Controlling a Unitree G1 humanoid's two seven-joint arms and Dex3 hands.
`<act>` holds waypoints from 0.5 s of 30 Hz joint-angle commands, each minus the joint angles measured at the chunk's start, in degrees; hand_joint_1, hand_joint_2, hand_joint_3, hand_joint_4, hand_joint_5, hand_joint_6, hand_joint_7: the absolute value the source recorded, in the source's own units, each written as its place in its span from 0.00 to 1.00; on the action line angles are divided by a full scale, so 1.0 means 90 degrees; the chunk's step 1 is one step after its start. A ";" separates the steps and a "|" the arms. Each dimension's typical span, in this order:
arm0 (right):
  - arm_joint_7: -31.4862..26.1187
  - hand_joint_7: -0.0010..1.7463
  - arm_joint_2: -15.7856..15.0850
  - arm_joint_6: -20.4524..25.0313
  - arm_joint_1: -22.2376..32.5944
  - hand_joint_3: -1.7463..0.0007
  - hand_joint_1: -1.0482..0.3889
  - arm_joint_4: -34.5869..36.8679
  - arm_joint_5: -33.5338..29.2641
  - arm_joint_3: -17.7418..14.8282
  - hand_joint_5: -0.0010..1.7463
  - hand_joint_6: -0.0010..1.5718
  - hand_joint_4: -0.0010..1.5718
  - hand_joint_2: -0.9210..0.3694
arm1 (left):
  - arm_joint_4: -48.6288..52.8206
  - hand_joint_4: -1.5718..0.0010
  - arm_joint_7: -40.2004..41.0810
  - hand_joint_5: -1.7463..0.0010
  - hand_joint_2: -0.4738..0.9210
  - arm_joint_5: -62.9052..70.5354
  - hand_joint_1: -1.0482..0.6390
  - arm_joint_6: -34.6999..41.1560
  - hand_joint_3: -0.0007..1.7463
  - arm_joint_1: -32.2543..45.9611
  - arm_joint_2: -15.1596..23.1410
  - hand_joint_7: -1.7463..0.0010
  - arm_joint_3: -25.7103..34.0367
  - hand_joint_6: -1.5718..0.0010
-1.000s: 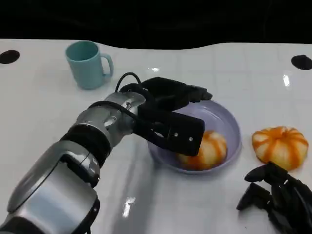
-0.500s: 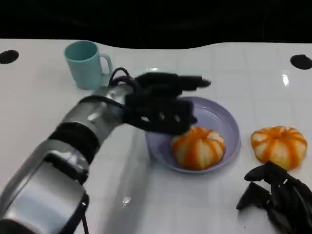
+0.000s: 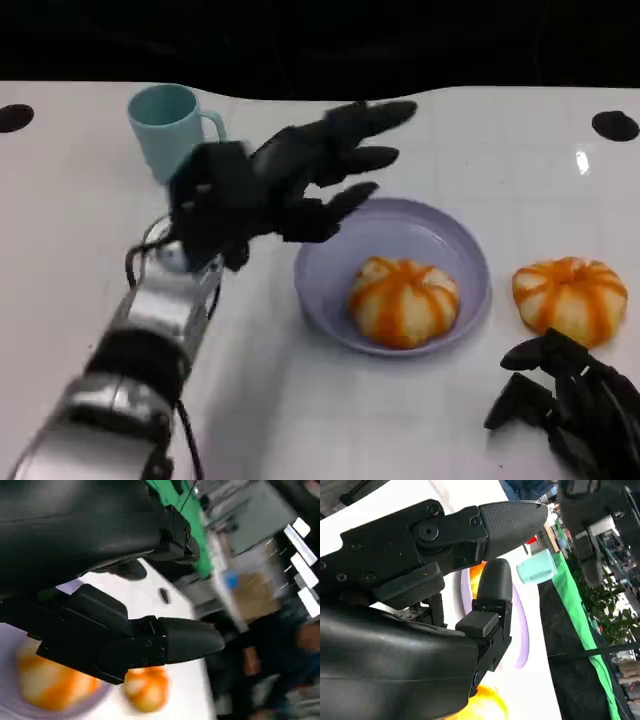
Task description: Grasp the bread from the table and place it into the plate.
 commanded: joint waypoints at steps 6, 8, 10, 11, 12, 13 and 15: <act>-0.0012 0.72 -0.0079 -0.0231 0.0060 0.84 0.36 0.0056 -0.0066 -0.0005 0.89 0.36 0.39 0.00 | -0.2023 0.53 -0.0165 0.35 1.00 -0.1931 0.25 0.1981 0.24 0.1364 -0.0566 0.79 0.1042 0.47; -0.0018 0.72 -0.0078 -0.0232 0.0062 0.84 0.36 0.0053 -0.0065 -0.0003 0.89 0.36 0.39 0.00 | -0.2324 0.52 -0.0074 0.32 1.00 -0.1969 0.26 0.2242 0.24 0.1505 -0.0600 0.77 0.1057 0.45; 0.0030 0.72 -0.0076 -0.0190 0.0067 0.84 0.36 0.0035 -0.0025 0.0004 0.89 0.36 0.39 0.00 | -0.2998 0.53 0.0027 0.31 1.00 -0.2080 0.26 0.2639 0.24 0.2021 -0.0621 0.77 0.1044 0.45; 0.0067 0.72 -0.0074 -0.0157 0.0071 0.84 0.36 0.0021 0.0005 0.0010 0.88 0.36 0.39 0.00 | -0.3457 0.54 0.0091 0.16 1.00 -0.2167 0.27 0.2900 0.26 0.2389 -0.0634 0.52 0.1035 0.50; 0.0091 0.72 -0.0073 -0.0135 0.0073 0.84 0.36 0.0011 0.0026 0.0013 0.88 0.36 0.39 0.00 | -0.3815 0.54 0.0152 0.07 1.00 -0.2229 0.28 0.3116 0.28 0.2656 -0.0641 0.30 0.1022 0.58; 0.0105 0.72 -0.0073 -0.0123 0.0075 0.84 0.36 0.0006 0.0036 0.0014 0.88 0.36 0.39 0.00 | -0.4063 0.55 0.0204 0.03 1.00 -0.2263 0.28 0.3282 0.29 0.2818 -0.0643 0.23 0.1008 0.60; 0.0087 0.70 -0.0071 -0.0173 0.0094 0.85 0.36 -0.0008 0.0004 0.0022 0.88 0.36 0.40 0.00 | -0.4668 0.54 0.0287 0.01 1.00 -0.2533 0.29 0.3849 0.30 0.3238 -0.0642 0.12 0.1014 0.65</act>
